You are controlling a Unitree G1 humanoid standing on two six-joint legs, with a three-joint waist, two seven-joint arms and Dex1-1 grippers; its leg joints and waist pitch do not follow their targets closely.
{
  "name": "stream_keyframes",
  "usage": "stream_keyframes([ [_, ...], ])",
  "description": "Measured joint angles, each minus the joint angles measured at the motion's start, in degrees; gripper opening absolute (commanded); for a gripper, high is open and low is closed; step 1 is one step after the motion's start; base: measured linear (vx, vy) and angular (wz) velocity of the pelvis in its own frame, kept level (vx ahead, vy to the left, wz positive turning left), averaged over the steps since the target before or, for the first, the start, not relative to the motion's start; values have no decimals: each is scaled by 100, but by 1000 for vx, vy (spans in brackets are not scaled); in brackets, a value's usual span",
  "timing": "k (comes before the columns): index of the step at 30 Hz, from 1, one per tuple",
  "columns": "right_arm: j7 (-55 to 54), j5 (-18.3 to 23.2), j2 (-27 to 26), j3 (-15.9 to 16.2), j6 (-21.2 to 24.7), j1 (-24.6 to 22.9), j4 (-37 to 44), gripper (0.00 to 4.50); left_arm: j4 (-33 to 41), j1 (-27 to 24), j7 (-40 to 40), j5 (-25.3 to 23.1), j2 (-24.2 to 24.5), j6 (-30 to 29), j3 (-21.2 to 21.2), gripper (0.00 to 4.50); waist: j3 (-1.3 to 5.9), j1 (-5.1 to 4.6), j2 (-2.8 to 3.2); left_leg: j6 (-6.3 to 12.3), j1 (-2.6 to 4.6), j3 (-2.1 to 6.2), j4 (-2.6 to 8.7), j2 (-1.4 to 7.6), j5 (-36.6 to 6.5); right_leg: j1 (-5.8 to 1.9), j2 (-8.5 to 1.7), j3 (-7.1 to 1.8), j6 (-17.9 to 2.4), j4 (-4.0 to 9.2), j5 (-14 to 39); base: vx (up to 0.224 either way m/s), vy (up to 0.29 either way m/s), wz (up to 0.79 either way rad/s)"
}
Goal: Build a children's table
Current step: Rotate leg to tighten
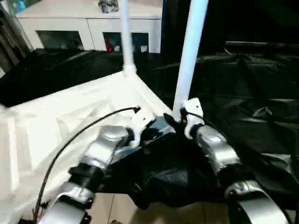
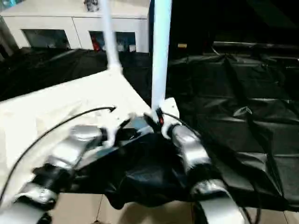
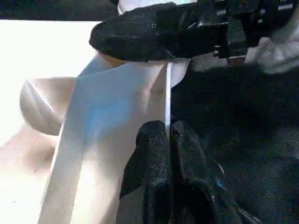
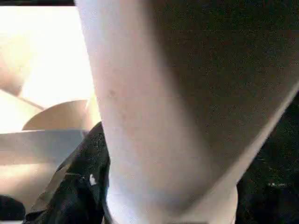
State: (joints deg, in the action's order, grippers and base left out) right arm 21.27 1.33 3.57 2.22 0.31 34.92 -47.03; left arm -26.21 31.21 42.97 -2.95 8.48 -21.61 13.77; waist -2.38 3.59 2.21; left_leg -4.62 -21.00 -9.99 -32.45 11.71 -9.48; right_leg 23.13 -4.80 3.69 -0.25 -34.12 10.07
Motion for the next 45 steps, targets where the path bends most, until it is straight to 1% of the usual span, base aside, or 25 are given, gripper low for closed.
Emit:
stream_keyframes([
  [2,-7,4,-26,-15,-49,13,-51,346,37,-33,-4,-29,4,14,-3,0,5,-1,-9,0,-2,0,5,0,0,0,0,1,3,0,2,0,0,0],
  [5,97,13,-134,-15,-103,6,-64,356,195,-163,-175,-131,56,36,-77,0,15,-77,-35,0,3,-4,8,3,0,0,1,2,3,0,2,0,0,0],
  [8,327,9,-136,-10,-239,-17,-88,391,476,-367,-137,-113,155,72,-110,0,13,-123,-57,0,-2,-3,10,4,-1,4,1,5,3,1,2,0,0,0],
  [11,662,20,-77,73,-348,-90,-19,391,610,-467,47,2,274,62,-149,0,13,-132,-59,2,-7,-4,13,6,-2,10,3,6,2,2,2,0,0,0],
  [12,938,35,42,167,-347,-132,77,391,733,-559,192,103,376,57,-154,0,13,-135,-59,3,-8,-4,14,6,-3,14,3,6,1,2,3,0,0,0],
  [14,1349,72,207,282,-348,-212,221,391,887,-692,425,236,484,76,-163,0,13,-116,-58,6,-6,-3,13,9,-4,14,4,11,-3,2,6,0,0,0],
  [17,1758,83,312,375,-351,-300,368,391,1034,-827,787,377,626,126,-161,0,12,-89,-59,6,-5,-3,12,10,-4,16,5,12,-4,1,7,0,0,0],
  [20,2192,116,445,410,-400,-309,381,391,1051,-841,1104,455,829,189,-145,0,-4,-77,-87,5,-4,-2,6,12,-3,15,5,11,-8,-7,4,0,0,0],
  [24,2856,160,688,554,-425,-359,521,391,1010,-840,1431,534,1059,339,-99,0,-5,-16,-86,5,-2,2,-9,12,-3,15,5,12,-13,-8,0,0,0,0],
  [26,3122,202,814,630,-412,-415,647,391,996,-840,1601,568,1132,354,-92,0,-9,-4,-77,5,-5,2,-11,11,-3,15,5,10,-14,-5,-1,0,0,0],
  [29,3538,326,961,660,-208,-527,898,391,993,-836,1858,608,1229,386,-59,0,-10,46,-76,6,-6,3,-10,12,-4,15,5,14,-15,-6,-1,0,0,0],
  [30,3721,376,1026,666,-150,-567,982,391,963,-817,1958,652,1274,408,-29,0,-11,78,-74,6,-6,4,-11,13,-4,14,6,15,-15,-6,-1,0,0,0],
  [33,3992,455,1088,681,-44,-573,1039,391,896,-778,2130,676,1339,476,8,0,-13,137,-70,5,-5,3,-18,14,-3,14,6,15,-16,-14,-1,0,0,0],
  [38,4193,497,1127,736,-37,-572,1040,391,834,-757,2340,710,1434,527,21,0,-13,157,-71,5,-4,4,-24,14,-3,14,5,13,-16,-21,-1,0,0,0],
  [40,4277,510,1126,746,-6,-571,1050,365,834,-754,2426,727,1487,527,33,0,-13,157,-70,5,-4,5,-24,14,-3,14,5,14,-16,-22,-1,0,0,0],
  [41,4301,514,1127,746,32,-571,1069,365,834,-754,2453,735,1504,527,37,0,-13,157,-70,5,-4,5,-24,14,-3,14,5,14,-16,-23,-1,0,0,0],
  [45,4366,541,1127,745,140,-566,1098,324,756,-699,2555,768,1552,538,74,0,-13,163,-70,5,-4,6,-25,14,-3,14,5,14,-16,-24,-1,0,0,0],
])
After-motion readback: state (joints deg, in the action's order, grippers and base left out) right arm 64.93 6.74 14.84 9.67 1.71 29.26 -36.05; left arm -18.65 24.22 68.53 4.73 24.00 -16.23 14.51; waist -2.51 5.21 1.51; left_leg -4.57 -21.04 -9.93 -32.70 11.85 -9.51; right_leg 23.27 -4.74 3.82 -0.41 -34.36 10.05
